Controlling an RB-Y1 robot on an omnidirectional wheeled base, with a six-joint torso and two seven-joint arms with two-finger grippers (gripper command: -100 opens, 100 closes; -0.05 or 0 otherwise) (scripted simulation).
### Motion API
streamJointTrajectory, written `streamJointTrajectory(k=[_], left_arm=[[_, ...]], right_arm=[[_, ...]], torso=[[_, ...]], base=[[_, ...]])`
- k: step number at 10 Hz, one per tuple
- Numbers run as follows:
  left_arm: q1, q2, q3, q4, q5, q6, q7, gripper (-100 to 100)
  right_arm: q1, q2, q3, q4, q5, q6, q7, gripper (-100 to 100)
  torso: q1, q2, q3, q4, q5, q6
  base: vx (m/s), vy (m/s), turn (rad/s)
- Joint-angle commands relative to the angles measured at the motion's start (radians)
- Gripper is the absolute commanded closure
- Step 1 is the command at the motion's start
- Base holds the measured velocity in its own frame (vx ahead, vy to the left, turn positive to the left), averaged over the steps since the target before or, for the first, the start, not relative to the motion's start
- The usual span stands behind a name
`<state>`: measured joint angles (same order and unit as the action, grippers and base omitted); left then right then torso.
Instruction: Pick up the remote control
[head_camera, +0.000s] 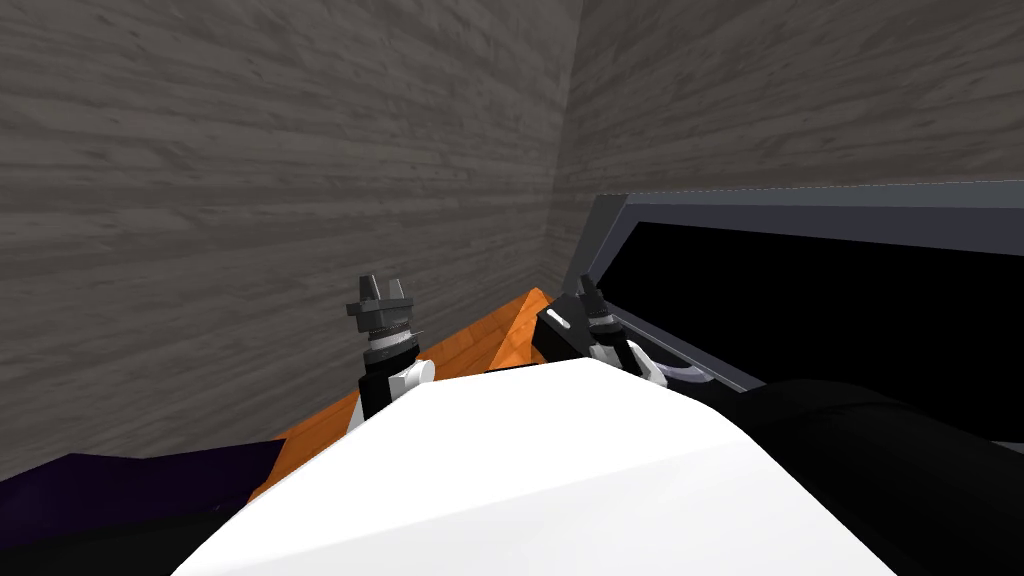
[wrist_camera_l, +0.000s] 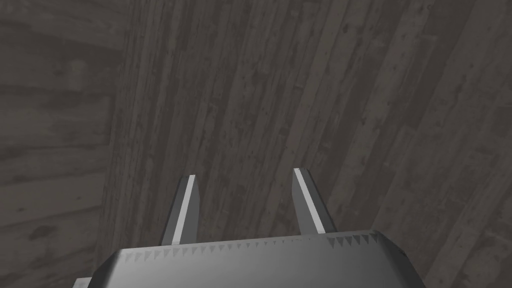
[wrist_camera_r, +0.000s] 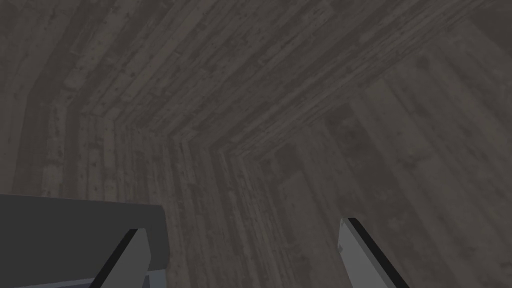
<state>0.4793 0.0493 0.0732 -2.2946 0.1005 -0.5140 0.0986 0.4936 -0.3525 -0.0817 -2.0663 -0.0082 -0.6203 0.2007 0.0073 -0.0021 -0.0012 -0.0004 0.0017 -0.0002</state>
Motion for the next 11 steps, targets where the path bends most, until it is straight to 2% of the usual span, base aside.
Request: streamJointTrajectory(k=[1, 3, 4, 5, 6, 7, 8, 9, 10, 11], left_arm=[[0.000, 0.000, 0.000, 0.000, 0.000, 0.000, 0.000, 0], [0.000, 0.000, 0.000, 0.000, 0.000, 0.000, 0.000, 0], [0.000, 0.000, 0.000, 0.000, 0.000, 0.000, 0.000, 0], [0.000, 0.000, 0.000, 0.000, 0.000, 0.000, 0.000, 0], [0.000, 0.000, 0.000, 0.000, 0.000, 0.000, 0.000, 0], [0.000, 0.000, 0.000, 0.000, 0.000, 0.000, 0.000, 0], [0.000, 0.000, 0.000, 0.000, 0.000, 0.000, 0.000, 0], [0.000, 0.000, 0.000, 0.000, 0.000, 0.000, 0.000, 0], [0.000, 0.000, 0.000, 0.000, 0.000, 0.000, 0.000, 0], [0.000, 0.000, 0.000, 0.000, 0.000, 0.000, 0.000, 0]], right_arm=[[0.006, -0.015, 0.003, 0.037, -0.006, -0.004, 0.034, -100], [0.032, -0.057, 0.030, 0.121, -0.025, 0.012, 0.099, -100], [0.032, -0.057, 0.030, 0.121, -0.025, 0.012, 0.117, -100], [0.048, -0.077, 0.048, 0.165, -0.035, 0.022, 0.149, -100], [0.048, -0.077, 0.048, 0.168, -0.035, 0.022, 0.161, -100], [0.064, -0.097, 0.069, 0.212, -0.045, 0.033, 0.201, -100], [0.064, -0.097, 0.069, 0.218, -0.045, 0.033, 0.205, -100], [0.081, -0.118, 0.092, 0.249, -0.056, 0.045, 0.238, -100], [0.081, -0.118, 0.092, 0.270, -0.056, 0.045, 0.251, -100], [0.100, -0.139, 0.115, 0.310, -0.066, 0.057, 0.283, -100]], torso=[[0.000, 0.000, 0.000, 0.000, 0.000, 0.000], [-0.004, 0.000, 0.000, 0.000, -0.001, 0.000], [-0.004, -0.002, -0.001, -0.001, -0.001, 0.000], [-0.005, -0.002, -0.001, -0.001, -0.001, 0.000], [-0.005, -0.003, -0.002, -0.001, -0.001, 0.000], [-0.005, -0.002, -0.001, 0.000, -0.001, 0.000], [-0.006, -0.003, -0.002, -0.001, -0.001, 0.000], [-0.006, -0.003, -0.002, -0.001, -0.001, 0.000], [-0.006, -0.004, -0.002, -0.001, -0.001, 0.000], [-0.006, -0.003, -0.002, -0.001, -0.001, 0.000]], base=[[0.033, 0.077, 0.031], [0.058, 0.058, 0.121], [0.070, 0.043, 0.051], [0.071, 0.043, 0.133], [0.054, 0.029, 0.053], [0.078, 0.027, 0.114], [0.078, 0.019, 0.072], [0.098, 0.032, 0.143], [0.076, 0.018, 0.069], [0.087, 0.011, 0.142]])
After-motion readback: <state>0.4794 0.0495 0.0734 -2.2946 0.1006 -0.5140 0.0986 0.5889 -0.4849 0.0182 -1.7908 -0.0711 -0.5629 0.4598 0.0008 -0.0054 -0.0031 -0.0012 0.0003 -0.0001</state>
